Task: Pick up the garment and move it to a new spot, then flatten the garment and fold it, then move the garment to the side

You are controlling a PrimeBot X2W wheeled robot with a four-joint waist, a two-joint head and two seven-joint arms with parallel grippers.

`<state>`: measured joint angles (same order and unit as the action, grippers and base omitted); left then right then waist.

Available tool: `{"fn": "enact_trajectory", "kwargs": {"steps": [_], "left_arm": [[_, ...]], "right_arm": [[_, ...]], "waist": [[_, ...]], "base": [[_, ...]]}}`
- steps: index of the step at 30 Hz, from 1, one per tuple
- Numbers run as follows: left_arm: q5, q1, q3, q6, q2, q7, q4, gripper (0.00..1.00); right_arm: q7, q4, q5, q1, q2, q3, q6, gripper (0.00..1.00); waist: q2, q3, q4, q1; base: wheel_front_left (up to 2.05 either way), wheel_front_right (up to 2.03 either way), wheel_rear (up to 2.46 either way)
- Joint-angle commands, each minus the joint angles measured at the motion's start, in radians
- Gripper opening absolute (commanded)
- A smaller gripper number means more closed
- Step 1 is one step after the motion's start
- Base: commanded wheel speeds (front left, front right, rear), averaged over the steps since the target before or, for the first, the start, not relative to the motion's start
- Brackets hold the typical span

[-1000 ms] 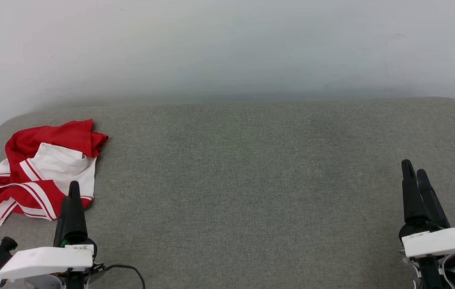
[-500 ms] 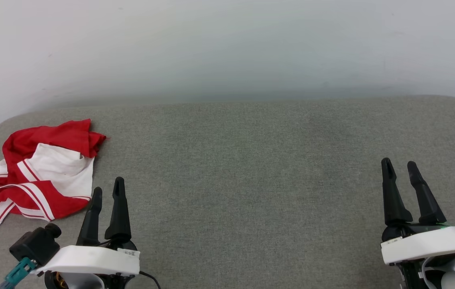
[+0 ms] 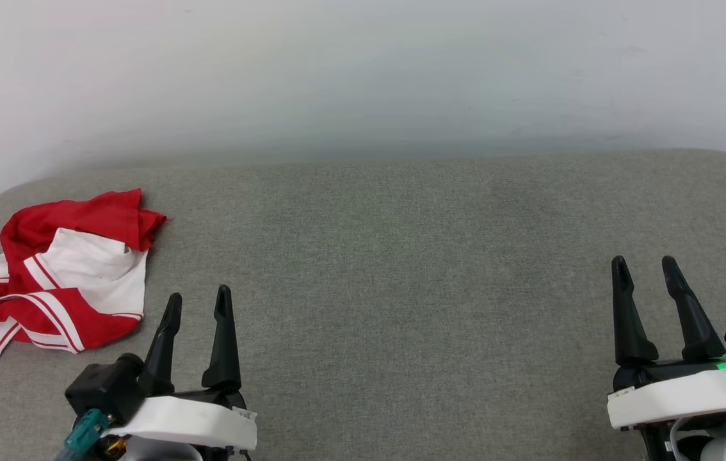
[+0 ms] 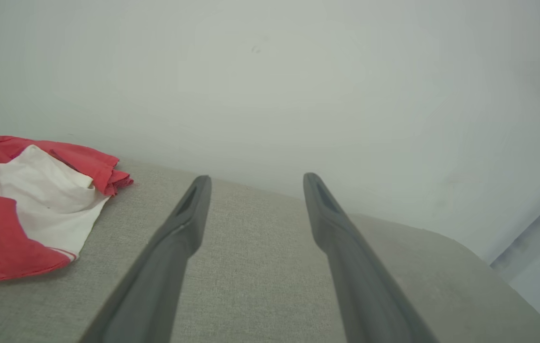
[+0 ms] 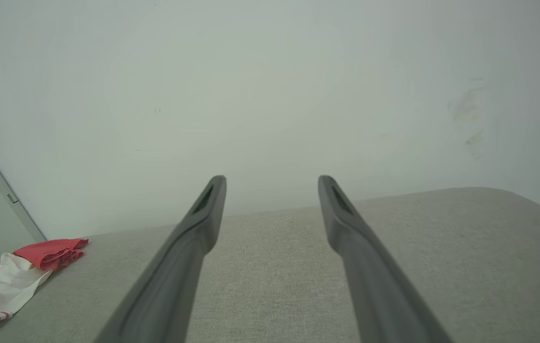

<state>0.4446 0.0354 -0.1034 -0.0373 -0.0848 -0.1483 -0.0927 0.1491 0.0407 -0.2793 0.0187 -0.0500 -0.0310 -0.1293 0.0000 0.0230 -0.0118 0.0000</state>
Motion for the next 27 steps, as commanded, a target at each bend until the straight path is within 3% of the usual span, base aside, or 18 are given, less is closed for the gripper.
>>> {"fn": "enact_trajectory", "kwargs": {"steps": [1, 21, 24, 27], "left_arm": [[-0.027, -0.002, -0.012, -0.011, -0.012, -0.009, -0.014, 1.00], [-0.224, -0.030, -0.277, -0.260, -0.158, -0.056, -0.060, 1.00], [-0.211, -0.026, -0.286, -0.276, -0.158, -0.062, -0.067, 1.00], [-0.180, -0.007, -0.261, -0.260, -0.134, -0.069, -0.073, 1.00]], "right_arm": [[0.008, 0.017, 0.024, 0.001, -0.001, 0.001, -0.002, 1.00], [0.055, 0.028, 0.163, -0.015, -0.001, 0.037, -0.002, 1.00], [0.062, 0.023, 0.161, -0.020, -0.001, 0.046, -0.002, 1.00], [0.067, 0.009, 0.145, -0.025, -0.001, 0.041, -0.002, 1.00]], "waist": [[0.0000, 0.000, 0.000, 0.0000], [0.0000, 0.001, -0.006, 0.0000], [0.0000, 0.002, -0.007, 0.0000], [0.0000, 0.003, -0.007, 0.0000]], "base": [[0.00, 0.00, 0.00], [0.00, 0.00, 0.00], [0.00, 0.00, 0.00], [0.00, 0.00, 0.00]]}}
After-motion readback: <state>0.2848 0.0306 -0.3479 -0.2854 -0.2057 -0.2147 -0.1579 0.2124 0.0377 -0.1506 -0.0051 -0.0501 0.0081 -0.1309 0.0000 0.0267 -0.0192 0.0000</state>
